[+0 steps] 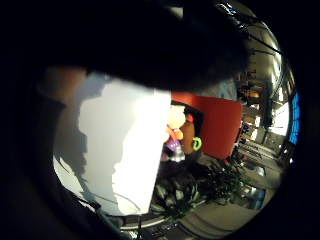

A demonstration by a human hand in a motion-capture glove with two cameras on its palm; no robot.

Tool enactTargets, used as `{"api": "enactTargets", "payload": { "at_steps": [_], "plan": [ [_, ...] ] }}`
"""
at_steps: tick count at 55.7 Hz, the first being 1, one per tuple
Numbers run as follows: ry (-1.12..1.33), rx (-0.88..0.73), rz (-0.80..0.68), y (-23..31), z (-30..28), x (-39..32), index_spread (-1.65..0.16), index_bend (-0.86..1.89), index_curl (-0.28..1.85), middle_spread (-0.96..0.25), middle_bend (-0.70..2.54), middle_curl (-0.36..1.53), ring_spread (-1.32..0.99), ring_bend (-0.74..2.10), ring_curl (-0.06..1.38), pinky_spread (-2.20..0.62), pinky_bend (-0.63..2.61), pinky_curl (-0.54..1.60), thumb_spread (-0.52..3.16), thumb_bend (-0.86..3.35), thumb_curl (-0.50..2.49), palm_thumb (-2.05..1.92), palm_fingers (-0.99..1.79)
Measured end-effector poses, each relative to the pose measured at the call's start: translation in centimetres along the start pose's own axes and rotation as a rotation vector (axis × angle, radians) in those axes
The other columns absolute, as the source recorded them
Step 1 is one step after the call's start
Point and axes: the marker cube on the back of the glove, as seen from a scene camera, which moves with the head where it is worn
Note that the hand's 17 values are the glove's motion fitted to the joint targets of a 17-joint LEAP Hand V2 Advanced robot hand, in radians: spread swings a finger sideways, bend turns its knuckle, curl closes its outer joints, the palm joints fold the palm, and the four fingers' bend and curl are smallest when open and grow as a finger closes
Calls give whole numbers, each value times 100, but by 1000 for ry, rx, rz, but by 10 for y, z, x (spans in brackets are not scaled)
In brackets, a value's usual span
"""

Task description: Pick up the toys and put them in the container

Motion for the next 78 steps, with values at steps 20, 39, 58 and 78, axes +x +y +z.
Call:
{"api": "enactTargets", "payload": {
  "at_steps": [20, 39, 58, 78],
  "plan": [
    [-81, 224, -240, 25, -58, -77, -27, 15, 25, -15, 39, 44, -30, 86, 53, -30, 108, 43, 140, 23, 46, 77, 72],
    [-79, 237, -764, 120, -144, -321, -28, 20, 32, -26, 53, 62, -40, 102, 66, -33, 119, 49, 127, 20, 57, 81, 64],
    [197, 83, -719, 132, -124, -374, -23, 2, 28, -4, 20, 58, -17, 33, 52, -8, 111, 46, 131, -9, 39, 22, -65],
    [103, 18, -578, 184, -122, -219, -21, 6, 15, 9, 11, 38, -3, 14, 35, 4, 89, 36, 140, 0, 33, 10, -37]
  ]
}}
